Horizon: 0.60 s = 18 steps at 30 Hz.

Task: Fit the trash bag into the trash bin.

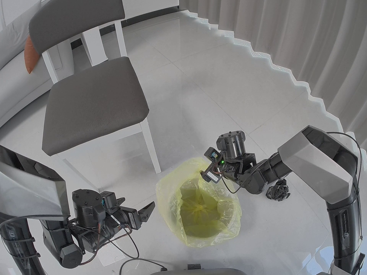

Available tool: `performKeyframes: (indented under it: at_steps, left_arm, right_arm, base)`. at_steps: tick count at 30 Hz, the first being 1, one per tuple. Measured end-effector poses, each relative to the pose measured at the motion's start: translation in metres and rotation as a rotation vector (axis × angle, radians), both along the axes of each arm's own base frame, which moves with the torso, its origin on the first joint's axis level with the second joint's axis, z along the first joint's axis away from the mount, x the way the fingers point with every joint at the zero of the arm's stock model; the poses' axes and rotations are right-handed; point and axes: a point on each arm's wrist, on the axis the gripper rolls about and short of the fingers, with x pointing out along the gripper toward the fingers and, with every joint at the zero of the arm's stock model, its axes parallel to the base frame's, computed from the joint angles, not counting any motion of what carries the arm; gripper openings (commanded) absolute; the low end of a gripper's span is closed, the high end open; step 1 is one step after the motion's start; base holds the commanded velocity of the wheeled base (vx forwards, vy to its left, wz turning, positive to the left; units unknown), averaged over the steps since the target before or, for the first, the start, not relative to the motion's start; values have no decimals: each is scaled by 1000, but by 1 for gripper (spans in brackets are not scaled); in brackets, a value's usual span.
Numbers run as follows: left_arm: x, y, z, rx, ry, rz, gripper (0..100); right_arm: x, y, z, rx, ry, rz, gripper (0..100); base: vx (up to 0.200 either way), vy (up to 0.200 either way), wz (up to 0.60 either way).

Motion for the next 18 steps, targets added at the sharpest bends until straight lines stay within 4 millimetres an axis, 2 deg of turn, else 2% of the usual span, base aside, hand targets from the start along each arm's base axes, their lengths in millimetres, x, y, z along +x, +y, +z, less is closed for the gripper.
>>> performKeyframes:
  at_steps: [7,12,18]
  left_arm:
    - [8,-16,14,-6,-99,-14,100]
    - [15,-26,22,17,-176,-43,100]
    - [25,-36,23,82,-174,-73,100]
  right_arm:
    - [-13,-3,17,189,57,-81,100]
    - [-29,-14,43,328,102,-99,100]
    - [-59,-40,79,432,153,-145,100]
  base:
    - [0,0,0]
    - [0,0,0]
    - [0,0,0]
